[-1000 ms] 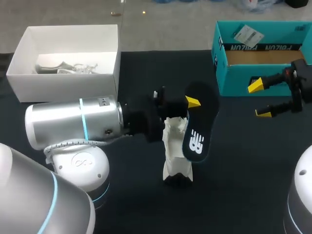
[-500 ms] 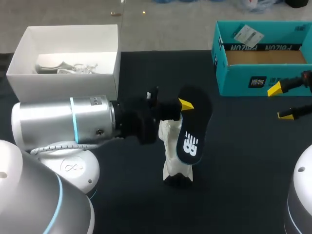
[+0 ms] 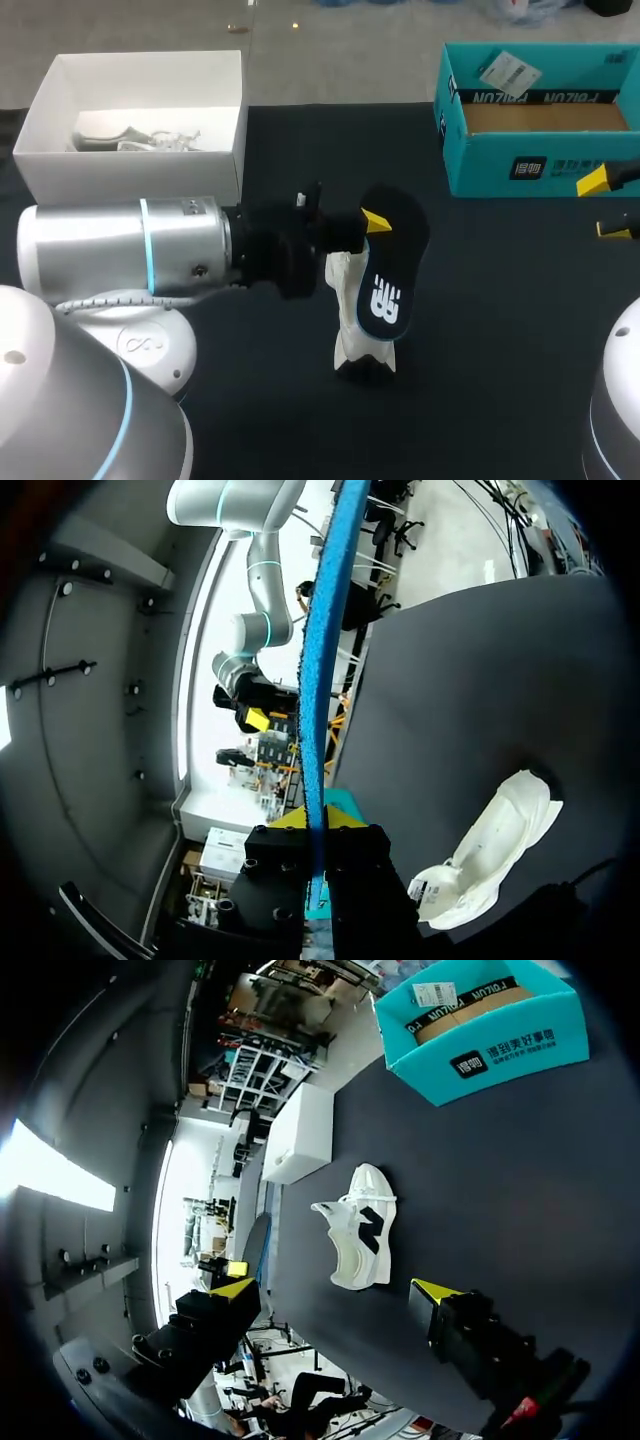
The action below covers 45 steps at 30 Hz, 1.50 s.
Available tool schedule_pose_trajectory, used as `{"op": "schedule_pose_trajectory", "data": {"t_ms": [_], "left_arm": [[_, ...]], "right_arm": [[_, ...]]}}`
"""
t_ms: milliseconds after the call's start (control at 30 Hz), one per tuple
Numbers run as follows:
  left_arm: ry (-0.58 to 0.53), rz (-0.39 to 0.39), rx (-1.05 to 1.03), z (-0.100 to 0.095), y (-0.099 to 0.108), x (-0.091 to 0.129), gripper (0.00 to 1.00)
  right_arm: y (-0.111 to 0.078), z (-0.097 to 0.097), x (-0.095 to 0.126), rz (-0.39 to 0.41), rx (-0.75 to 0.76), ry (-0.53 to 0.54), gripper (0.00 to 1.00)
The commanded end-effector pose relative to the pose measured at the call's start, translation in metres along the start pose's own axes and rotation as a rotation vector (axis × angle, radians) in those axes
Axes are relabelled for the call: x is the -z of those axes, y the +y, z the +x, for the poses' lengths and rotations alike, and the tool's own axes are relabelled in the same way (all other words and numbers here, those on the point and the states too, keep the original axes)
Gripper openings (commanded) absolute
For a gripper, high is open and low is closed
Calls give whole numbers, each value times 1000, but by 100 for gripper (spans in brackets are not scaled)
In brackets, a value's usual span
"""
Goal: Take the shoe out of the shoebox, open the shoe tongue, remove and reinsert the insole, then place the shoe into the shoebox
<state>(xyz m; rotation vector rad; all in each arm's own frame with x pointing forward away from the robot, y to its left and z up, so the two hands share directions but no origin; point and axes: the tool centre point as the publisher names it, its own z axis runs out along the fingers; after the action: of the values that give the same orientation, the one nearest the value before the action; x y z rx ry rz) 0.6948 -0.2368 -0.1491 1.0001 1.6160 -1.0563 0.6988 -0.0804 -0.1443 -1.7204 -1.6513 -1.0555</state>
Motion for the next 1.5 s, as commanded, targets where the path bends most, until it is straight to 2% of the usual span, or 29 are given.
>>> {"op": "schedule_pose_trajectory", "data": {"t_ms": [33,233,1267,1300,1367,1467,1500], "left_arm": [[15,-11,4,0,-5,1,0],[20,-13,15,1,-10,4,0],[11,-16,13,0,-14,4,0],[19,15,43,6,-17,6,0],[55,26,134,19,-21,11,0],[81,95,235,30,-32,22,0],[88,96,255,32,-35,25,0]], "right_arm": [[-6,11,-10,-19,14,-20,100],[-18,15,-18,-23,14,-22,100],[-18,15,-18,-23,14,-22,100],[-18,15,-18,-23,14,-22,100],[-18,15,-18,-23,14,-22,100],[-18,15,-18,-23,14,-22,100],[-18,15,-18,-23,14,-22,100]]}}
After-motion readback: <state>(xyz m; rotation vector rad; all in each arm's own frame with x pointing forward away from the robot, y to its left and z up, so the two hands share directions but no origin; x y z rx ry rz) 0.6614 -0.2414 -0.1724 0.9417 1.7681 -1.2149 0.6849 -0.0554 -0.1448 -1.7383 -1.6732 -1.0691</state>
